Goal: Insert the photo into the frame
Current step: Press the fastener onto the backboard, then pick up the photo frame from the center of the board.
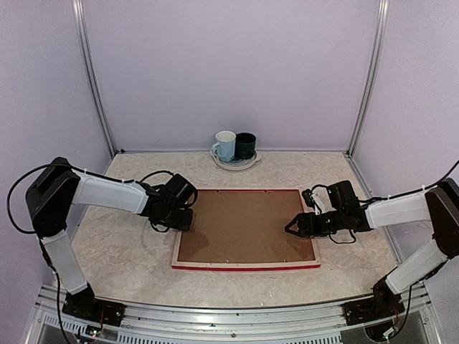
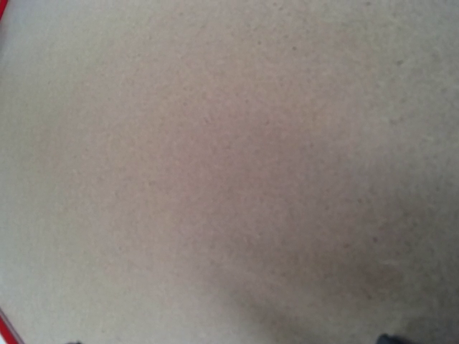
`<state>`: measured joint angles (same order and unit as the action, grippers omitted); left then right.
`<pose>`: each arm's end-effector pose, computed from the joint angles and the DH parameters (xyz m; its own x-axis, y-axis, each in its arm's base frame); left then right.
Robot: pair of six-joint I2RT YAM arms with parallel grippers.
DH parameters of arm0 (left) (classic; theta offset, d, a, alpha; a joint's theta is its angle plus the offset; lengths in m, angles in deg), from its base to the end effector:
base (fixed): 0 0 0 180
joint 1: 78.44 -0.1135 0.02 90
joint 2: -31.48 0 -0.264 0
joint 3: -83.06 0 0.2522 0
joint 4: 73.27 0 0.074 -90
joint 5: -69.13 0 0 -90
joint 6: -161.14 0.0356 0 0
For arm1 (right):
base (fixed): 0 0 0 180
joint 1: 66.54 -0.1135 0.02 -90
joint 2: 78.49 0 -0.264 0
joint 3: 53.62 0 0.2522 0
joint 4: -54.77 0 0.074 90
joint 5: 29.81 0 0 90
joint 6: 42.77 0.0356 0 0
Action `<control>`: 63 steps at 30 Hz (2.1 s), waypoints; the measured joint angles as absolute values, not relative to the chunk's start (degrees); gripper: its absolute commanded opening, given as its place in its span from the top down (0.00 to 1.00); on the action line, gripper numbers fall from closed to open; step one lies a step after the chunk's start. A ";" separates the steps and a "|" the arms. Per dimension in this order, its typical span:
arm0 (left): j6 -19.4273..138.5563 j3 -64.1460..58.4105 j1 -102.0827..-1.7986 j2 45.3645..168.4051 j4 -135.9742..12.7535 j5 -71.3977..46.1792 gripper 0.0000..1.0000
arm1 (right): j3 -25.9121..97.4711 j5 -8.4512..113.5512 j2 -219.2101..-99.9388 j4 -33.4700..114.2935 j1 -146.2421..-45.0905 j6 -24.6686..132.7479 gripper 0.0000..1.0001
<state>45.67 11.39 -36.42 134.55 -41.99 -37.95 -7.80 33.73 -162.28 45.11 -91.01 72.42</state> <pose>0.2630 -0.2229 0.1433 -0.8280 0.1927 -0.5266 0.2034 0.9783 0.0382 0.2315 0.1228 0.1426 -0.8827 0.0169 -0.4697 -0.2967 0.7550 0.5847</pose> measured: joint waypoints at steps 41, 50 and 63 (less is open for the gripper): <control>47.88 10.65 -37.99 119.11 -43.89 -42.00 0.01 | -5.64 42.06 -150.65 31.77 -91.01 68.46 0.01; 58.98 12.75 -29.88 110.24 -53.44 -34.52 0.01 | -5.20 47.90 -141.30 29.96 -91.01 68.35 0.01; 78.00 5.95 -13.30 127.70 -50.99 -27.44 0.11 | -5.24 49.08 -141.76 27.20 -91.01 69.42 0.02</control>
